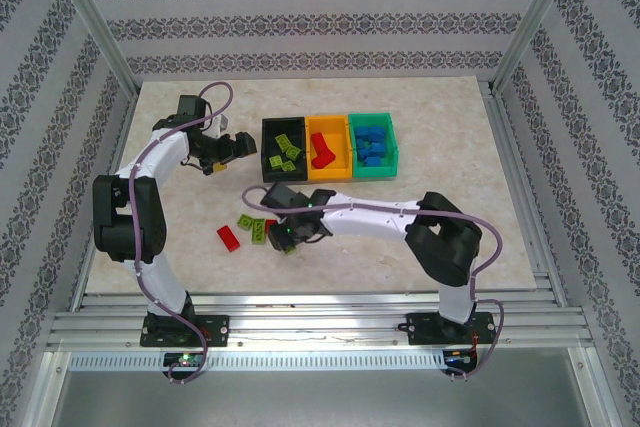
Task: Sort the legos into containers by color
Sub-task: Pick up the lego from the bottom-center of the table, then place the lego in the container.
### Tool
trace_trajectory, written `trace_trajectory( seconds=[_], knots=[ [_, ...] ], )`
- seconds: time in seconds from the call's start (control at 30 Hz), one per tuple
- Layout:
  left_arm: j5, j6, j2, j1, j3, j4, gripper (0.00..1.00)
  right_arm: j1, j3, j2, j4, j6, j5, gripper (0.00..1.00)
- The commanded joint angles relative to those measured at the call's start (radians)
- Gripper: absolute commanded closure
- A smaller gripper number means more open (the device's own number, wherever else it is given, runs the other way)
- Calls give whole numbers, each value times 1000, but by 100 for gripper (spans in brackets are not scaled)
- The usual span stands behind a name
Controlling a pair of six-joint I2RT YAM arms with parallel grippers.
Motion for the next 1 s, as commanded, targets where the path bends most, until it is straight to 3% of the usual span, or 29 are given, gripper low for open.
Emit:
trace_trajectory(
  seconds=[0.0,0.4,0.47,0.57,0.8,0.97],
  knots=[
    [14,6,3,14,22,-17,1,-78,92,-55,-10,-68,-20,72],
    [-14,19,2,14,27,-34,1,-326,468,164,16,-113,-98,70],
    [-13,19,3,14,28,-32,1,-342,542,220,-2,-119,-109,66],
    [-16,21,6,14,26,-37,2,-364,625,287,-29,-113,-119,53],
    [-6,16,12,14,30,-33,1,-353,560,251,-13,-110,-152,48],
    [2,11,7,14,26,-27,1,-307,376,149,30,-131,-162,48]
  ],
)
